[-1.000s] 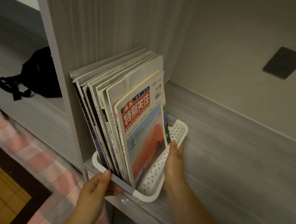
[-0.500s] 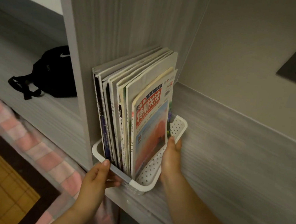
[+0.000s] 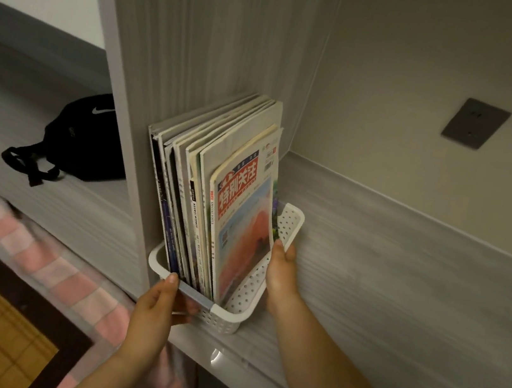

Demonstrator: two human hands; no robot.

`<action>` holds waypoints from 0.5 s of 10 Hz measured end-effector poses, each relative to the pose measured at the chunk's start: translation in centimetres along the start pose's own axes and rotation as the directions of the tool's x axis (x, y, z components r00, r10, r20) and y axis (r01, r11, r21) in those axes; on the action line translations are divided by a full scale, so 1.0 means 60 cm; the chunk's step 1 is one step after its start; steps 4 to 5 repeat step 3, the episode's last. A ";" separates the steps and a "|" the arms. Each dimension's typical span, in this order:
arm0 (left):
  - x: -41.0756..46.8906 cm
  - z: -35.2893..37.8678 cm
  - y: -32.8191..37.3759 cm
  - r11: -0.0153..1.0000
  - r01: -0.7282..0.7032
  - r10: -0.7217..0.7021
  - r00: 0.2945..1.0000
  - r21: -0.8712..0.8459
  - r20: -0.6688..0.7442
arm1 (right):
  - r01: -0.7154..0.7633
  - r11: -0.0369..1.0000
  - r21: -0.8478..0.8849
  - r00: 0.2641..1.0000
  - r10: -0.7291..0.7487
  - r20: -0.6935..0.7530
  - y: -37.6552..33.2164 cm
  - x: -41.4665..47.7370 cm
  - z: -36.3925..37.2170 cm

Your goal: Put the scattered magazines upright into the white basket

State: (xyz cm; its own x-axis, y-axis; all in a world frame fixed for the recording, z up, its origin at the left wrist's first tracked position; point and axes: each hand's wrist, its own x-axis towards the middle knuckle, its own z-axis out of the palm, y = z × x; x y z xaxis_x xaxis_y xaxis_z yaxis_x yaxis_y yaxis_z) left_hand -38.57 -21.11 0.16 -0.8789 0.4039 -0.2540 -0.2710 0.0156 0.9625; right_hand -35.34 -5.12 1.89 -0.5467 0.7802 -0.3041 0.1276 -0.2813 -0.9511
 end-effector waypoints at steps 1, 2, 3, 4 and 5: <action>-0.011 -0.001 0.001 0.999 0.001 -0.001 1.000 0.052 0.004 | -0.028 0.997 -0.067 0.999 0.031 0.044 -0.002 -0.011 -0.015; -0.033 -0.005 -0.002 0.976 -0.053 0.047 0.998 0.210 0.030 | -0.023 0.985 -0.169 0.996 0.036 0.076 -0.012 -0.030 -0.039; -0.060 0.001 0.004 0.916 -0.141 0.095 0.986 0.376 0.137 | -0.015 0.941 -0.338 0.996 0.042 0.073 -0.017 -0.049 -0.084; -0.060 0.001 0.004 0.916 -0.141 0.095 0.986 0.376 0.137 | -0.015 0.941 -0.338 0.996 0.042 0.073 -0.017 -0.049 -0.084; -0.060 0.001 0.004 0.916 -0.141 0.095 0.986 0.376 0.137 | -0.015 0.941 -0.338 0.996 0.042 0.073 -0.017 -0.049 -0.084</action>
